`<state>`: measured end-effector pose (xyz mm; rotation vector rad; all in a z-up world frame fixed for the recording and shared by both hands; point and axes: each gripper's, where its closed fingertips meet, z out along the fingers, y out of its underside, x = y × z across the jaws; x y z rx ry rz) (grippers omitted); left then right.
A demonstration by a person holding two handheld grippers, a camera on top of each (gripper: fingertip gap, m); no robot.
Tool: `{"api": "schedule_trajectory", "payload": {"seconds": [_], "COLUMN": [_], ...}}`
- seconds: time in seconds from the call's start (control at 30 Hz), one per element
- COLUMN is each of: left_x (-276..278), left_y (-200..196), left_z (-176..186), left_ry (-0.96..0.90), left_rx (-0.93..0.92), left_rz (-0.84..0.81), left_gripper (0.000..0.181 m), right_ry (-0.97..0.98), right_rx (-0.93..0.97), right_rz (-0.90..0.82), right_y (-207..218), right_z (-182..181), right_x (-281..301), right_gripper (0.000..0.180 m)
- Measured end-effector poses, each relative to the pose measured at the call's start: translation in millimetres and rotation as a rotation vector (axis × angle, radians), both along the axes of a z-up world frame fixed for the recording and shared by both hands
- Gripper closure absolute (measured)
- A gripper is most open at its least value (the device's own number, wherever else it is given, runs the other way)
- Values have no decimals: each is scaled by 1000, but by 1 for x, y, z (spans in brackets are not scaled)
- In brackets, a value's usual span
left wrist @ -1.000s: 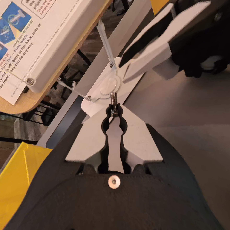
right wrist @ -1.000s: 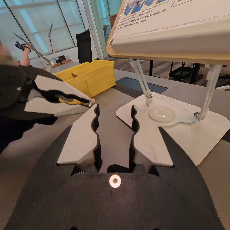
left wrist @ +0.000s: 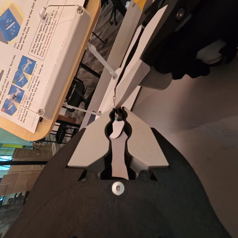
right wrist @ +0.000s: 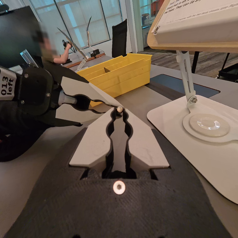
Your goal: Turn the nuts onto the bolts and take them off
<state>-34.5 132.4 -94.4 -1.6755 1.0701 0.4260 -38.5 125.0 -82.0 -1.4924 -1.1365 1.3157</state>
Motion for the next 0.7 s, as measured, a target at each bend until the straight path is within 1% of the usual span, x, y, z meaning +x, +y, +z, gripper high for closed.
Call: {"api": "schedule_trajectory", "payload": {"seconds": [0.03, 0.07, 0.17, 0.23, 0.43, 0.53, 0.7], "left_x": [0, -2, -11, -21, -45, -50, -51], "left_y": [0, -1, -4, -8, -35, -50, -65], "left_z": [-2, -5, -8, -12, -20, -26, -41], "left_ry": [-3, -4, -14, -2, -3, -19, -42], "left_rx": [-10, -29, -64, -102, -203, -245, -297], "left_rz": [-6, -1, 34, 60, 100, 117, 117], "left_gripper": [171, 171, 151, 145, 146, 147, 148], "right_ry": [-17, -40, -149, -252, -476, -566, -731], "right_rx": [9, 18, 89, 144, 225, 222, 288], "right_rz": [0, -9, -16, -7, 72, 135, 171], "right_y": [0, 2, 1, -2, -21, -33, -44], "right_z": [-2, -5, -17, -29, -54, -65, -83], "right_x": [0, 0, 0, -1, -4, -2, 4], "right_gripper": [172, 172, 172, 172, 172, 172, 172]}}
